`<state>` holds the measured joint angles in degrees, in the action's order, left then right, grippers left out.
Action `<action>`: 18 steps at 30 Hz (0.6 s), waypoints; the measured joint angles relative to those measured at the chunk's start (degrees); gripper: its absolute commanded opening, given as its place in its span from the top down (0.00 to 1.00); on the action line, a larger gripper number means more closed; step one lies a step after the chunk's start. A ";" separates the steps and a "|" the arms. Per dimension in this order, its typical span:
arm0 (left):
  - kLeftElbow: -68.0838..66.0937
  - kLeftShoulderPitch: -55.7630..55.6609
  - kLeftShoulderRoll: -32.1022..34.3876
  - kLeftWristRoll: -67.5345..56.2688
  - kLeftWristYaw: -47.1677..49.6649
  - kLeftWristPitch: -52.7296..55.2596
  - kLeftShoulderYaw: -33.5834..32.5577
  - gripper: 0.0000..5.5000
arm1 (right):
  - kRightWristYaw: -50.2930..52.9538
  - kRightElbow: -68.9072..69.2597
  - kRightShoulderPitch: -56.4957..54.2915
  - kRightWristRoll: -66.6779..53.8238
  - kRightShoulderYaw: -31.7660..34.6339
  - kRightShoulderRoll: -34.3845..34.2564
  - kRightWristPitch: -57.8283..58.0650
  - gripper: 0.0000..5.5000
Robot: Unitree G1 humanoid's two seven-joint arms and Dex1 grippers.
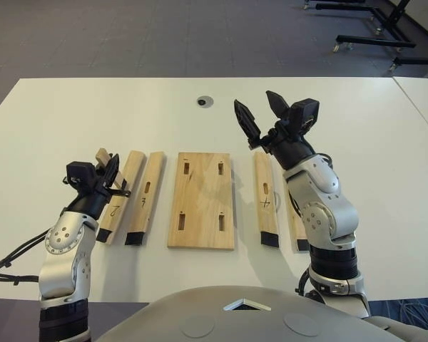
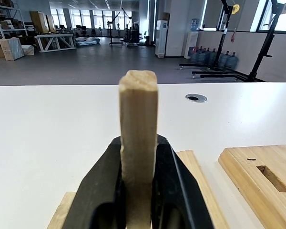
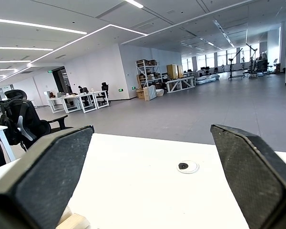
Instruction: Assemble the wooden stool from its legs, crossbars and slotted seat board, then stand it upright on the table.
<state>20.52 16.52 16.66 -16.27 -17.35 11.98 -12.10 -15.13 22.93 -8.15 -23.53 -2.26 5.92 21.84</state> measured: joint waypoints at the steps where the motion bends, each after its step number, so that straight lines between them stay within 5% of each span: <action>1: 0.00 0.15 0.02 0.47 -0.04 -0.31 0.20 0.93 | 0.00 0.00 0.00 0.01 0.01 0.04 0.02 0.18; 6: -0.68 1.05 -0.06 1.37 -0.04 -2.51 0.96 0.93 | -0.13 -0.04 -0.01 0.01 0.12 0.23 0.07 0.18; 18: -1.25 -0.39 -0.66 0.75 -0.07 -1.89 0.28 0.57 | -0.40 -1.21 -0.49 0.01 0.67 0.48 0.01 0.18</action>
<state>19.28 16.13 15.99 -15.52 -17.42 10.10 -11.82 -15.53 21.72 -8.64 -23.52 -1.59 6.41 21.85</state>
